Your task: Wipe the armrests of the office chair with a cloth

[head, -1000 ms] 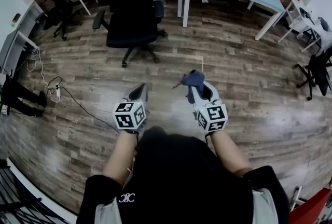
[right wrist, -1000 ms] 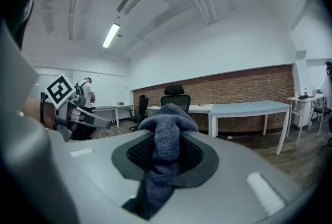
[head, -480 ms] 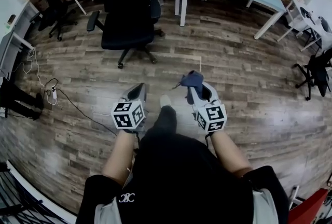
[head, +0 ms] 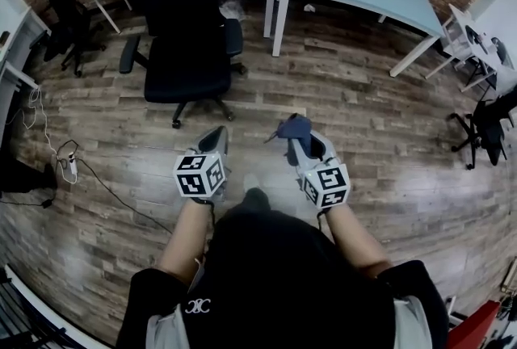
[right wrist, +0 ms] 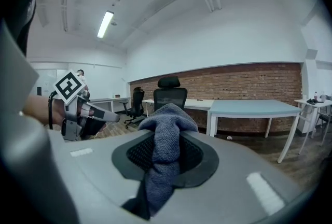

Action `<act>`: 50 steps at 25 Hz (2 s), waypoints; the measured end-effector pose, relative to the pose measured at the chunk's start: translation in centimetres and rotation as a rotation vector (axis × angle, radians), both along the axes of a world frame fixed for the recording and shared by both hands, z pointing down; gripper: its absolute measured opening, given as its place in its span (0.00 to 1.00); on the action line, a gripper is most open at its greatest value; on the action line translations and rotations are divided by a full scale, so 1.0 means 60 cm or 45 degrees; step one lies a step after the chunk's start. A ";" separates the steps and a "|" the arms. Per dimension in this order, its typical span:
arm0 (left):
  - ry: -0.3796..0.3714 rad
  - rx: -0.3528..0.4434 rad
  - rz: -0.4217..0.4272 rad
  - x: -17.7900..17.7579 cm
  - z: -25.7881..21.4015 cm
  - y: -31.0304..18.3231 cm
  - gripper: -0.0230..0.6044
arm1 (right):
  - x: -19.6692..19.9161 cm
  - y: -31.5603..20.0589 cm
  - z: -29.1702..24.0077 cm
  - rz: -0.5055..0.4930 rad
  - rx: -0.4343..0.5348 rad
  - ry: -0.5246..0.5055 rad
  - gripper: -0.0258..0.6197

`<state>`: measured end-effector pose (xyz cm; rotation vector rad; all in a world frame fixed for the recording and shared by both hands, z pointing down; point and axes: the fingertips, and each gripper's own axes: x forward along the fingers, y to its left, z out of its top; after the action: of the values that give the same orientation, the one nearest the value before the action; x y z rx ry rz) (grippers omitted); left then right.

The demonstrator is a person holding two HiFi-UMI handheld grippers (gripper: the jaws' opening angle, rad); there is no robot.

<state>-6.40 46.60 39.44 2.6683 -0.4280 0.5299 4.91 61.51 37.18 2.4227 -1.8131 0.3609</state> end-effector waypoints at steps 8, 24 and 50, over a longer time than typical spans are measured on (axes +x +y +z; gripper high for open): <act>0.041 -0.032 -0.033 0.096 -0.008 -0.128 0.05 | 0.085 -0.124 -0.013 -0.052 -0.065 0.040 0.17; 0.014 -0.097 -0.142 0.104 0.035 -0.227 0.05 | 0.169 -0.238 -0.003 -0.103 -0.100 0.053 0.17; -0.134 -0.074 -0.358 0.404 0.030 -0.538 0.05 | 0.480 -0.654 0.110 -0.524 -0.242 -0.123 0.17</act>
<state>17.85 14.30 41.25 2.4761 -0.7910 0.5865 33.68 22.27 43.79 1.8793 -2.1416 0.5839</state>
